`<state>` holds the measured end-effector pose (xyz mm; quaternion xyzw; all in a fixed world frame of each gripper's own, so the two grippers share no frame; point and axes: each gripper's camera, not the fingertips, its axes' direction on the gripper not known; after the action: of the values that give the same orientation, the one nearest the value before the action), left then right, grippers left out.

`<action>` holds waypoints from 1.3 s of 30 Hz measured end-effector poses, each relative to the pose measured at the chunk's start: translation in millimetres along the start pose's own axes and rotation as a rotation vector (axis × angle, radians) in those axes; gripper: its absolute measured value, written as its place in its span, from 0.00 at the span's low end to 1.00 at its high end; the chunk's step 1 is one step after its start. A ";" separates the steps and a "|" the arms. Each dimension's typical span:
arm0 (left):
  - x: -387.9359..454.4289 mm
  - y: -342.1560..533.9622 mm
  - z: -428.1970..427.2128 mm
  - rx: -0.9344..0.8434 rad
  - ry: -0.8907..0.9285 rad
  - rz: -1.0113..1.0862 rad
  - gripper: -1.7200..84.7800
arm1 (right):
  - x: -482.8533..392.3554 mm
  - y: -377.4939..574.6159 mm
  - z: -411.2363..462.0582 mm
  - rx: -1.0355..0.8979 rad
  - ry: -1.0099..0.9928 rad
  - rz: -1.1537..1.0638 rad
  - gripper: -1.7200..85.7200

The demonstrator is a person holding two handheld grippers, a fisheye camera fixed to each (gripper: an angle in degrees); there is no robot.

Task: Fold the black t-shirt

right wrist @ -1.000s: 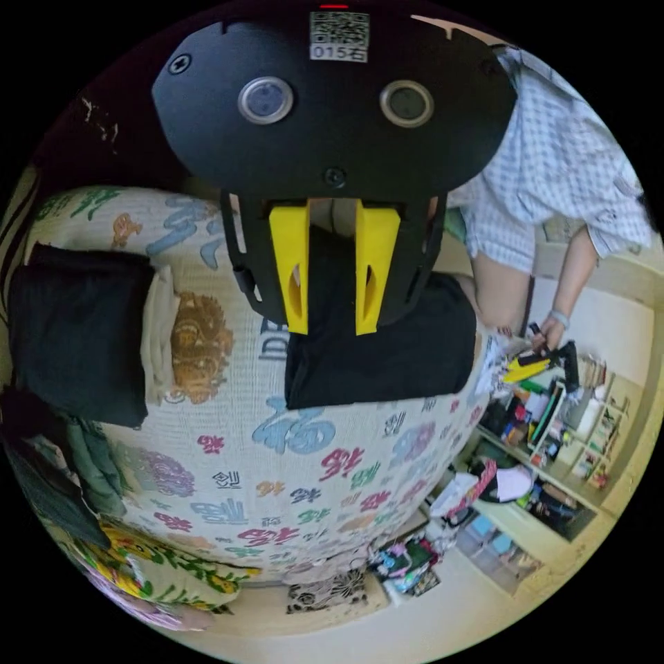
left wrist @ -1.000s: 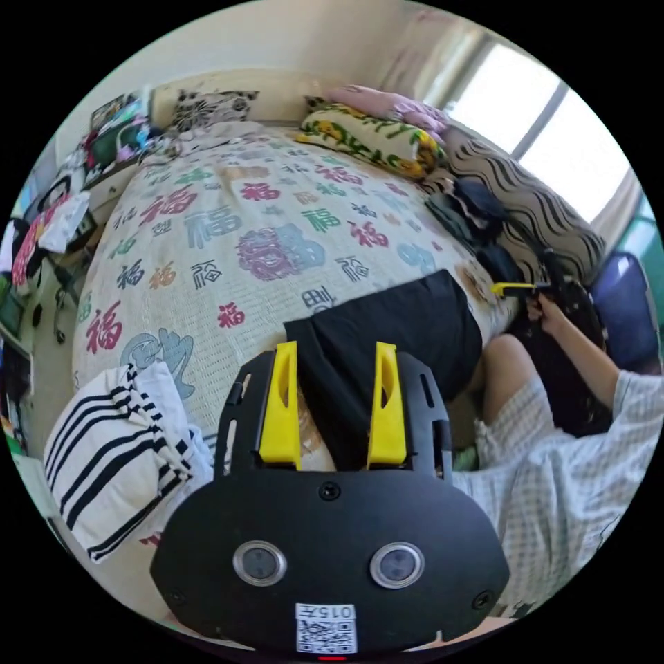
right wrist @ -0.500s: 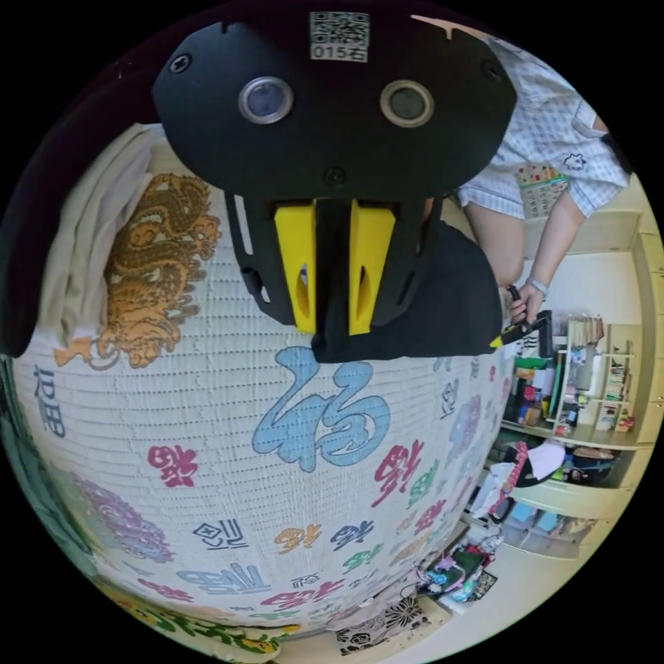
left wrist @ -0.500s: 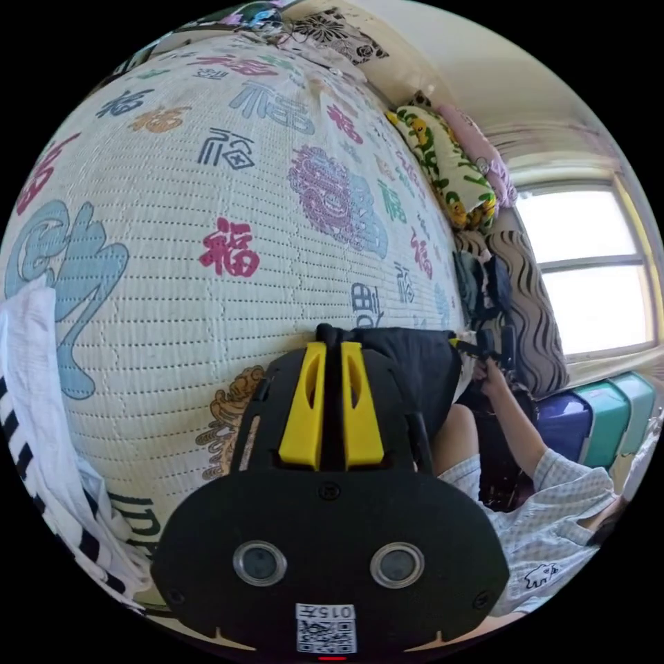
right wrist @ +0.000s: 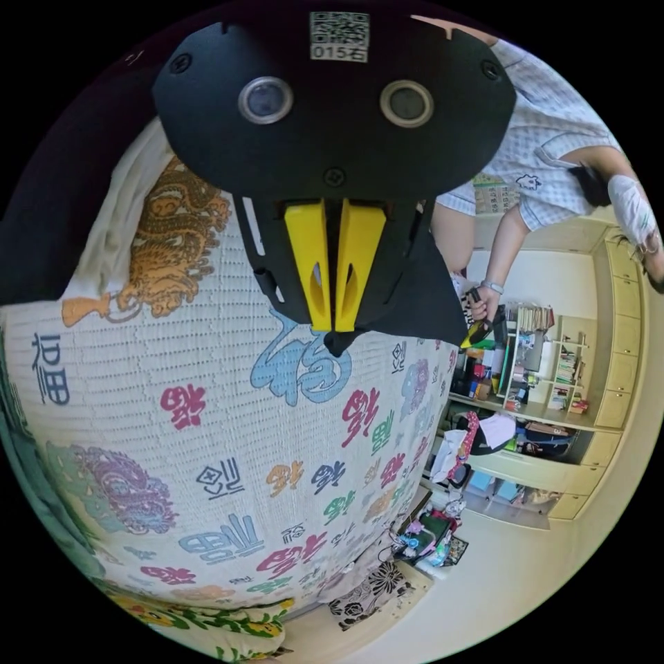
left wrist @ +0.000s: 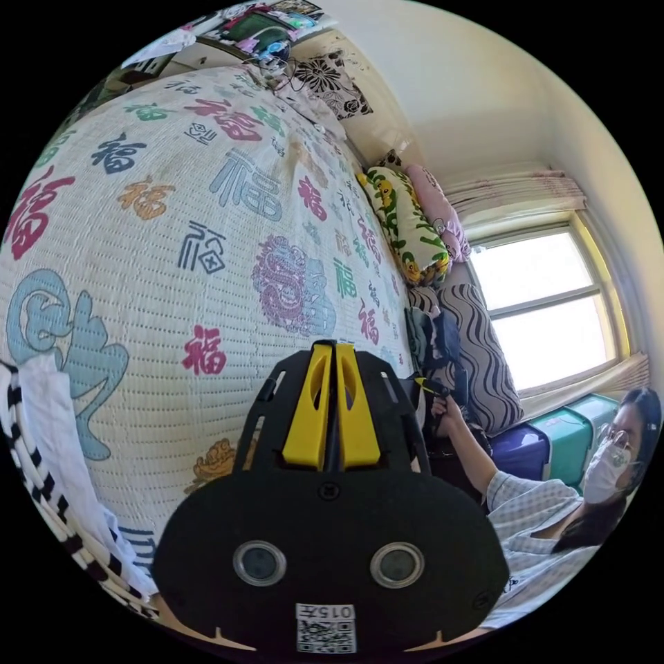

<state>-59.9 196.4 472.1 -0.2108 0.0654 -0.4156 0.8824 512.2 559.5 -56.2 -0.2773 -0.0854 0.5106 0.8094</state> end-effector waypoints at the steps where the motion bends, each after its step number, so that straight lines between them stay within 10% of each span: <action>1: 0.4 -3.6 4.3 -0.004 -0.008 0.005 0.01 | -1.6 -5.2 -0.5 -0.003 -0.008 -0.007 0.01; 15: 11.3 -34.9 35.7 0.073 -0.215 0.031 0.07 | -11.8 -71.2 15.2 0.012 0.220 0.067 0.06; 24: 55.6 124.4 92.6 -0.262 -0.157 0.064 0.11 | -102.5 54.4 76.2 -0.227 0.165 -0.375 0.09; 39: 109.5 176.4 114.4 -0.101 -0.126 -0.023 0.02 | -172.4 96.0 145.9 -0.275 0.317 -0.515 0.01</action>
<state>168.6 249.3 506.6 -0.2817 0.0285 -0.4079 0.8680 295.9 492.9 38.7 -0.4292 -0.0939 0.2235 0.8701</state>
